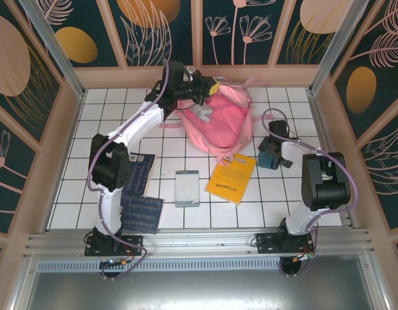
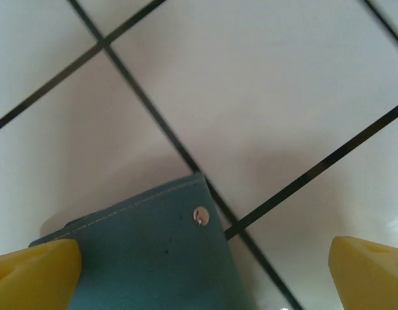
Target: Pack the student bag
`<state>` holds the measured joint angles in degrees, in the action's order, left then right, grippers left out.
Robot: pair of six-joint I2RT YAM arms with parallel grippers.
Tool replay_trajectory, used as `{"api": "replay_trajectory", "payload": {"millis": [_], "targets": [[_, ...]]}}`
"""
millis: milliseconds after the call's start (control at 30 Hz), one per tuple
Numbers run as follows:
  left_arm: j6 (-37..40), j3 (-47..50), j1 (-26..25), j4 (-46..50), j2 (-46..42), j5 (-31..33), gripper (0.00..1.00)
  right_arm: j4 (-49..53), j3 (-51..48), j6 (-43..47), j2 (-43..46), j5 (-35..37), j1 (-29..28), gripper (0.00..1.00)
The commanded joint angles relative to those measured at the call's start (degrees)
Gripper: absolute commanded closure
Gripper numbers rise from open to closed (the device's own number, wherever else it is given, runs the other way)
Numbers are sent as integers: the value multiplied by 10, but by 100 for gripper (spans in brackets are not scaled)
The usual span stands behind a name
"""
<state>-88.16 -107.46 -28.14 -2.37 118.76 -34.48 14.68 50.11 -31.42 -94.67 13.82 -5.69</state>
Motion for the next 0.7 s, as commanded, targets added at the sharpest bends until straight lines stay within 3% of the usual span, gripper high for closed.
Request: {"api": "replay_trajectory", "payload": {"millis": [0,167,433,667], "targets": [[6,7,15,-32,-25,-8,100,-6,-8,10,10,-62,4,1],[2,45,24,-48,-40,-9,100,-10,-11,14,-1,-87,3,1],[0,51,29,-53,-44,-12,100,12,-6,31,31,-66,-5,1],[0,56,30,-55,-47,-12,100,5,-28,5,39,-161,-19,1]]}}
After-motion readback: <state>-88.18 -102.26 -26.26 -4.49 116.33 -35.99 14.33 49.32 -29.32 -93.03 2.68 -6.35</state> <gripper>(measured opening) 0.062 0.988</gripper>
